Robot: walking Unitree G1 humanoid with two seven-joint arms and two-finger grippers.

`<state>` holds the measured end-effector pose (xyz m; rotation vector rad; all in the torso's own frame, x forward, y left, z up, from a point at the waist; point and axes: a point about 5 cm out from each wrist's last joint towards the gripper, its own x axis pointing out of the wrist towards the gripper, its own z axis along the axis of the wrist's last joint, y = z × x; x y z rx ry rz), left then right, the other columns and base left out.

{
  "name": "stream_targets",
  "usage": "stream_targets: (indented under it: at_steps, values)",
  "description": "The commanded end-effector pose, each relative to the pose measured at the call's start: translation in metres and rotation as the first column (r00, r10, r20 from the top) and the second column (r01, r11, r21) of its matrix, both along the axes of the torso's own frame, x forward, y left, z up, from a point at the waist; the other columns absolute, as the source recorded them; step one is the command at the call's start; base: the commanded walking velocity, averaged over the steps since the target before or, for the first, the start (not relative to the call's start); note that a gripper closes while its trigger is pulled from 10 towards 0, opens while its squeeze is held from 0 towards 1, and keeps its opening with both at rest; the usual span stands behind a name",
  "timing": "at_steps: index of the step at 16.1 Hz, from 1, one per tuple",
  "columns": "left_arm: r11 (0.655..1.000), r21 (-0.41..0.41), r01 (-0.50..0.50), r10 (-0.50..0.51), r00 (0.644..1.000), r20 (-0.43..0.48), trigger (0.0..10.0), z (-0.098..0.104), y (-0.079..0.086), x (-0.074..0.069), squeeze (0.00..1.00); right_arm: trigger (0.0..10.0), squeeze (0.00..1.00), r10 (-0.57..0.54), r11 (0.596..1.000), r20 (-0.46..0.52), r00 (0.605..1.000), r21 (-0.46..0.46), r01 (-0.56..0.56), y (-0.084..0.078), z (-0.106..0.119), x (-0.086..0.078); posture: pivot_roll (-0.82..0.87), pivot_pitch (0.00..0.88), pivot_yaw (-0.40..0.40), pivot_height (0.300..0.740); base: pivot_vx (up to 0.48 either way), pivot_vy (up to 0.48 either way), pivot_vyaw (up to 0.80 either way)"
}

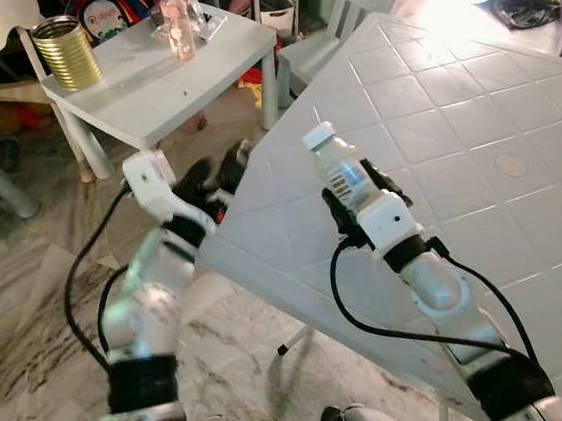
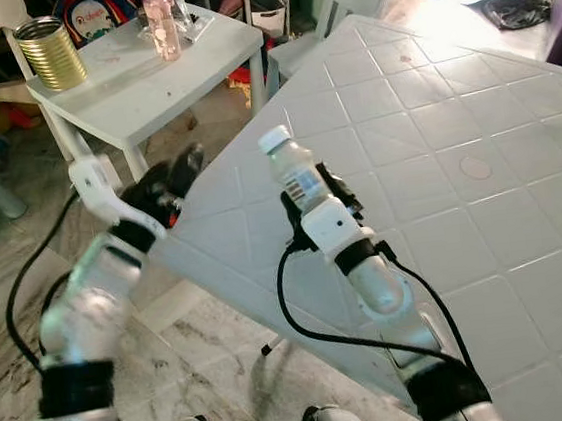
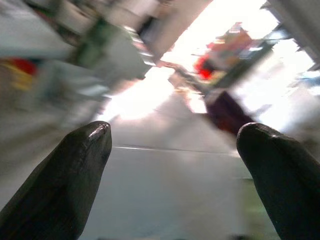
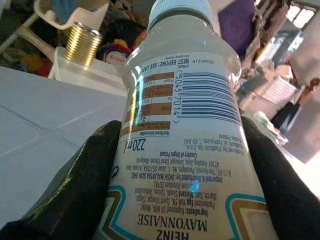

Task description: Restocking fridge

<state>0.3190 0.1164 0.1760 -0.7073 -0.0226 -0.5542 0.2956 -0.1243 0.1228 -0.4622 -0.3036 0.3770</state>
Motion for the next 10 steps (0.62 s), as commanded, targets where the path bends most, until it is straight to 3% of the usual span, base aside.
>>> stream_targets:
  at_steps: [1, 2, 4, 6, 10]
  values:
    - [0.994, -0.011, 0.111, -0.111, 0.994, 0.010, 10.0, 0.003, -0.009, -0.006, 0.00, 10.0, 0.00, 0.045, 0.999, 0.047, 0.998, -0.009, -0.045, 0.005, 0.008, 0.002, 0.11, 0.094, -0.050, 0.740, 0.000, 0.000, 0.00]
    - [0.979, 0.043, 0.199, -0.200, 0.980, 0.012, 10.0, -0.001, -0.016, -0.013, 0.00, 10.0, 0.00, 0.062, 0.998, 0.050, 0.997, -0.005, -0.062, 0.009, 0.009, 0.003, 0.11, 0.092, -0.052, 0.740, 0.000, 0.000, 0.00]
    - [0.948, 0.056, 0.312, -0.313, 0.950, 0.002, 10.0, -0.005, -0.026, -0.023, 0.00, 10.0, 0.00, 0.105, 0.994, 0.042, 0.994, 0.010, -0.105, 0.014, 0.009, 0.003, 0.10, 0.091, -0.054, 0.740, 0.000, 0.000, 0.00]
    - [0.938, 0.095, 0.332, -0.333, 0.943, -0.001, 10.0, -0.009, -0.036, -0.024, 0.00, 10.0, 0.00, 0.190, 0.980, 0.023, 0.981, 0.052, -0.191, 0.024, 0.012, -0.001, 0.10, 0.090, -0.058, 0.740, 0.000, 0.000, 0.00]
    - [0.952, 0.071, 0.298, -0.299, 0.954, 0.009, 10.0, -0.007, -0.043, -0.014, 0.00, 10.0, 0.00, 0.329, 0.943, -0.027, 0.944, 0.064, -0.327, 0.035, 0.012, -0.009, 0.09, 0.085, -0.062, 0.740, 0.000, 0.000, 0.00]
